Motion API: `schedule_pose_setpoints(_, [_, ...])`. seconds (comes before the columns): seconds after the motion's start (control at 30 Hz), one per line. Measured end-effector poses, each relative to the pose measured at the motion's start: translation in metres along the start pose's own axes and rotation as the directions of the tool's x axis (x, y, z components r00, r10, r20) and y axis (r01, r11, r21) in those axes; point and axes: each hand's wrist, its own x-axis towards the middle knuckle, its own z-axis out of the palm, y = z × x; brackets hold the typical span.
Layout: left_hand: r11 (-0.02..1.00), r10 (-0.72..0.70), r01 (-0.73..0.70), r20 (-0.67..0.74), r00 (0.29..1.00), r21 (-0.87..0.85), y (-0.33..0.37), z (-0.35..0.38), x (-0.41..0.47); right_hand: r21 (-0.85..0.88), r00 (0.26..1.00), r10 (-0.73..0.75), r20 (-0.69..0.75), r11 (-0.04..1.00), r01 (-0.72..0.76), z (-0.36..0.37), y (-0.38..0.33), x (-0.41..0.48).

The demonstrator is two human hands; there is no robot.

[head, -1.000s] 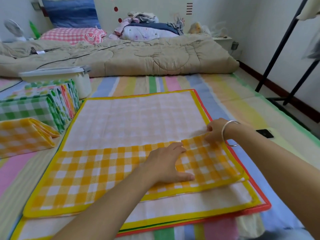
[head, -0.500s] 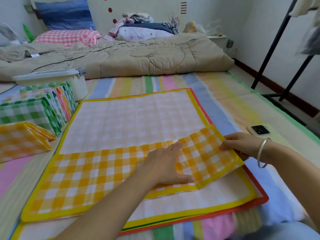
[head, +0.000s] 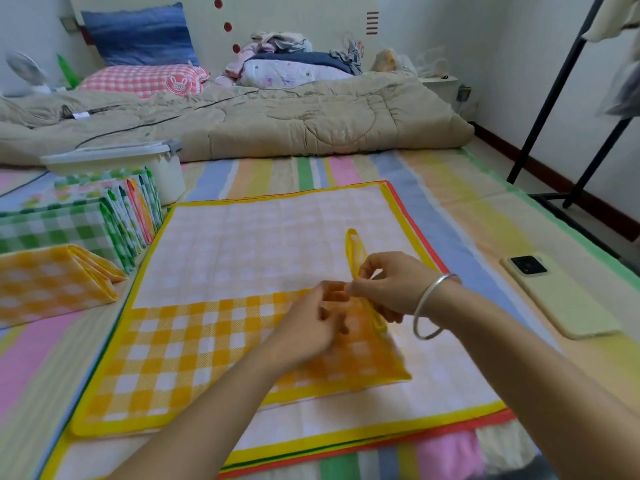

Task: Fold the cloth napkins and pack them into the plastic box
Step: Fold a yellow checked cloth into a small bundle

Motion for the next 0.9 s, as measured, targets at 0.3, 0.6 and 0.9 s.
schedule_pose_setpoints(0.3, [0.99,0.045,-0.012,-0.231,0.972,0.141,-0.034,-0.027,-0.04,-0.387,0.994,0.049,0.097,0.922,-0.007,0.06,-0.004,0.017])
schedule_pose_setpoints(0.6, [0.94,0.122,-0.065,-0.154,0.981,0.334,-0.041,-0.021,-0.035,-0.309,0.992,0.028,0.121,0.951,0.011,0.072,0.019,0.019])
schedule_pose_setpoints(0.9, [0.887,0.071,-0.002,-0.131,0.989,0.463,-0.039,-0.015,-0.03,-0.598,0.964,-0.245,-0.105,0.79,0.136,0.082,0.052,0.026])
